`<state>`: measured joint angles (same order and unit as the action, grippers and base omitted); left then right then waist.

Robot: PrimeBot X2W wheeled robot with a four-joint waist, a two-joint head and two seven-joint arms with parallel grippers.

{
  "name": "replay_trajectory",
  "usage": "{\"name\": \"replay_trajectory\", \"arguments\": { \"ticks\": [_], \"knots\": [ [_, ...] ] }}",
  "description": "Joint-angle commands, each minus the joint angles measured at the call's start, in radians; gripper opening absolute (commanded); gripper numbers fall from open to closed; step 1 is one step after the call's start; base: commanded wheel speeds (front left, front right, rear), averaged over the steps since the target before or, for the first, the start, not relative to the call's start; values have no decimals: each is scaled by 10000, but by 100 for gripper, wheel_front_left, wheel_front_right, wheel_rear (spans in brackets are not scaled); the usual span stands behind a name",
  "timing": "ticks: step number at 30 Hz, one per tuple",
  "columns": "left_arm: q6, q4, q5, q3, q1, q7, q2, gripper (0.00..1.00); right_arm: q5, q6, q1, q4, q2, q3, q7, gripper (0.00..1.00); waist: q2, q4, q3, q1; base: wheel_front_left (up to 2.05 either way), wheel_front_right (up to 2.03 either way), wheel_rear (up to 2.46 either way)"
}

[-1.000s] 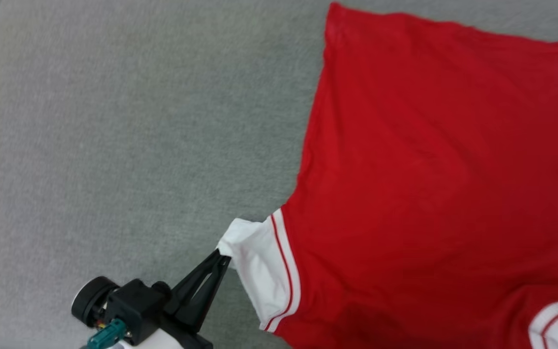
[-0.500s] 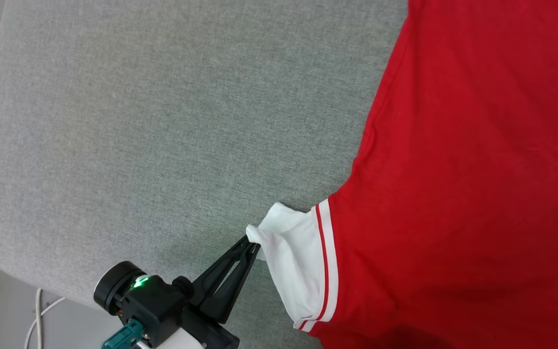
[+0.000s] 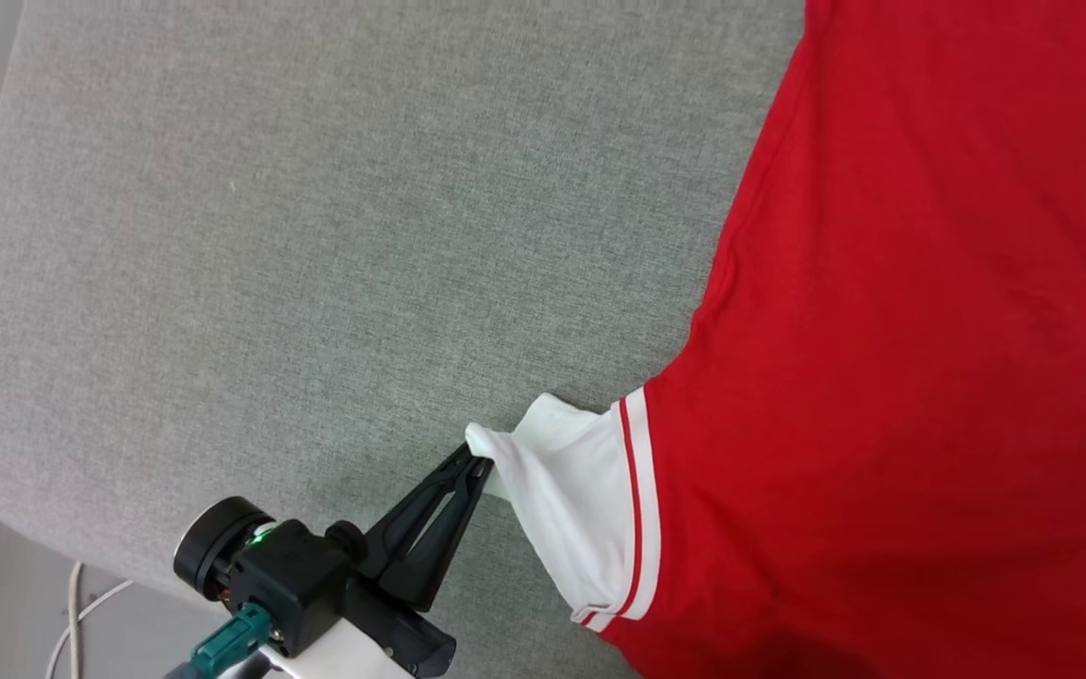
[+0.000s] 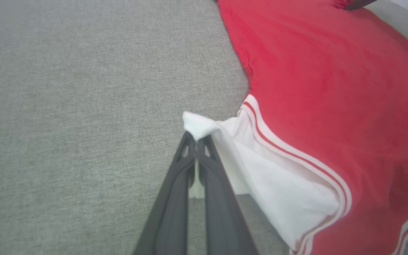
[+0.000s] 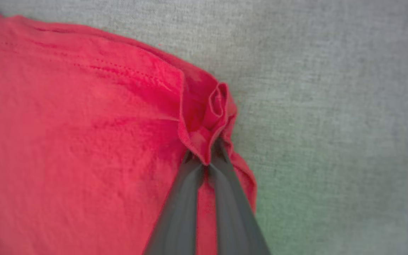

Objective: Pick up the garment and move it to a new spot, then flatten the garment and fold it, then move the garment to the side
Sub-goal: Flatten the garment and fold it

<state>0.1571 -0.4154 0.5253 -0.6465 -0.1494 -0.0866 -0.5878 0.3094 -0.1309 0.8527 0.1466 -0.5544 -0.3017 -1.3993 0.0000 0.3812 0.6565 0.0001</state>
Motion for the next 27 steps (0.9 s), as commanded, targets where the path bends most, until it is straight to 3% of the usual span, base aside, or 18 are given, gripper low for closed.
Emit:
{"name": "replay_trajectory", "arguments": {
  "ticks": [1, 8, 27],
  "knots": [
    [-2, 43, 47, 38, -48, -48, -44, 0, 39, 4, -879, 452, 313, 96, -181, 0, 0, -196, -284, -1, 0, 0, 0],
    [86, 212, 183, 223, 150, 11, -271, 0, 169, 5, -1859, 562, 356, 132, 330, 0, 0, -887, -1415, -1, 0, 0, 0],
    [278, 1126, 1267, 699, 1468, -369, -682, 0, 1715, 4, -6789, -728, 1781, -260, 2040, 0, 0, -2903, -4541, -1, 0, 0, 0]
  ]
}}
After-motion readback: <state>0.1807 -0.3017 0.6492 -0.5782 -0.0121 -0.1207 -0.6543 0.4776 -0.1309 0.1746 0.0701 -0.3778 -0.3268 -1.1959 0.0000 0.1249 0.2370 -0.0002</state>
